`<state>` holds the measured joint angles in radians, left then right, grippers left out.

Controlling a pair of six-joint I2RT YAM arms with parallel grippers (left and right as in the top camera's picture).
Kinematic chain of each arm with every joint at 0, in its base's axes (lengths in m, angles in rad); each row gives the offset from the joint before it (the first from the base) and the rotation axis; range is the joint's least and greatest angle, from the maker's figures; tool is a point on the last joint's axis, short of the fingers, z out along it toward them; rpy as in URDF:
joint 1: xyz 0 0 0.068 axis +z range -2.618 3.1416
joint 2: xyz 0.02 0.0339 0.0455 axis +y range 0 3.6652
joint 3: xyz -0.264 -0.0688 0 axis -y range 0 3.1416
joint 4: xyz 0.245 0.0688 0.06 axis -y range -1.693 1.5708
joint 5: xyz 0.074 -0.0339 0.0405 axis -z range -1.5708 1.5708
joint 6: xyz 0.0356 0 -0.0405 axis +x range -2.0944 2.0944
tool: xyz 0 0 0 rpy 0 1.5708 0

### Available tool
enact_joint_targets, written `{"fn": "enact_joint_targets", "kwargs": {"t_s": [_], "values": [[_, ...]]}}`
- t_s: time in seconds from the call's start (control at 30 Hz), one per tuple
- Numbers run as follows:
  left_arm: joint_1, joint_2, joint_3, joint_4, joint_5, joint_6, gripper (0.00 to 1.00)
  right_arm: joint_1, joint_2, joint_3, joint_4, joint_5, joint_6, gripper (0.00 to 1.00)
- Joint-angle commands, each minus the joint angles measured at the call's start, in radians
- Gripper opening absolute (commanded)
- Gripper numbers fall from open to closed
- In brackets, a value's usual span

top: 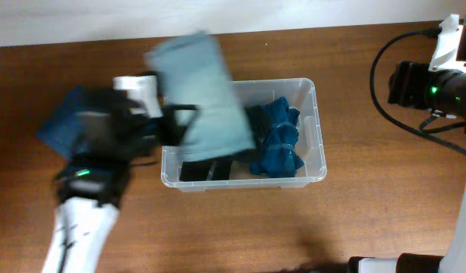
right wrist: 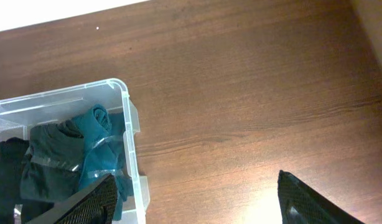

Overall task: Pack container
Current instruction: 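Carry the light blue jeans into the box's right half with the left gripper, then return the left gripper and grasp the dark blue folded jeans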

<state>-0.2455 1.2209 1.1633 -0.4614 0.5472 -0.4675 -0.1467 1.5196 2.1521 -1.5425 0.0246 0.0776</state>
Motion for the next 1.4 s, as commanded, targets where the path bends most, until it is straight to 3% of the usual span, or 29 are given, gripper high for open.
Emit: {"fn": "enact_joint_targets", "kwargs": {"t_s": [0.0, 0.2, 0.53, 0.57, 0.67, 0.7, 0.97, 1.17, 1.37], "values": [[-0.195, 0.087, 0.02, 0.119, -0.175, -0.079, 0.0, -0.005, 0.019, -0.005, -0.005, -0.014, 0.008, 0.75], [-0.369, 0.293, 0.02, 0.249, -0.174, -0.094, 0.01, -0.005, 0.034, -0.005, -0.013, -0.014, 0.008, 0.75], [-0.387, 0.558, 0.02, 0.247, -0.124, -0.093, 0.0, -0.005, 0.036, -0.005, -0.013, -0.014, 0.008, 0.75], [-0.386, 0.567, 0.02, 0.244, -0.122, -0.093, 0.06, -0.005, 0.036, -0.005, -0.013, -0.014, 0.008, 0.75], [-0.365, 0.568, 0.023, 0.243, -0.125, -0.068, 0.82, -0.005, 0.036, -0.005, -0.014, -0.014, 0.008, 0.75], [-0.347, 0.56, 0.028, 0.235, -0.125, -0.037, 0.99, -0.005, 0.036, -0.005, -0.014, -0.014, 0.008, 0.75], [-0.066, 0.362, 0.183, -0.036, -0.285, 0.094, 1.0, -0.005, 0.036, -0.005, -0.014, -0.018, 0.008, 0.75], [0.198, 0.198, 0.222, -0.175, -0.556, 0.128, 1.0, -0.005, 0.037, -0.005, -0.014, -0.017, 0.006, 0.76], [0.522, 0.251, 0.212, -0.318, -0.499, 0.121, 0.99, -0.005, 0.045, -0.005, -0.014, -0.018, 0.006, 0.79]]}}
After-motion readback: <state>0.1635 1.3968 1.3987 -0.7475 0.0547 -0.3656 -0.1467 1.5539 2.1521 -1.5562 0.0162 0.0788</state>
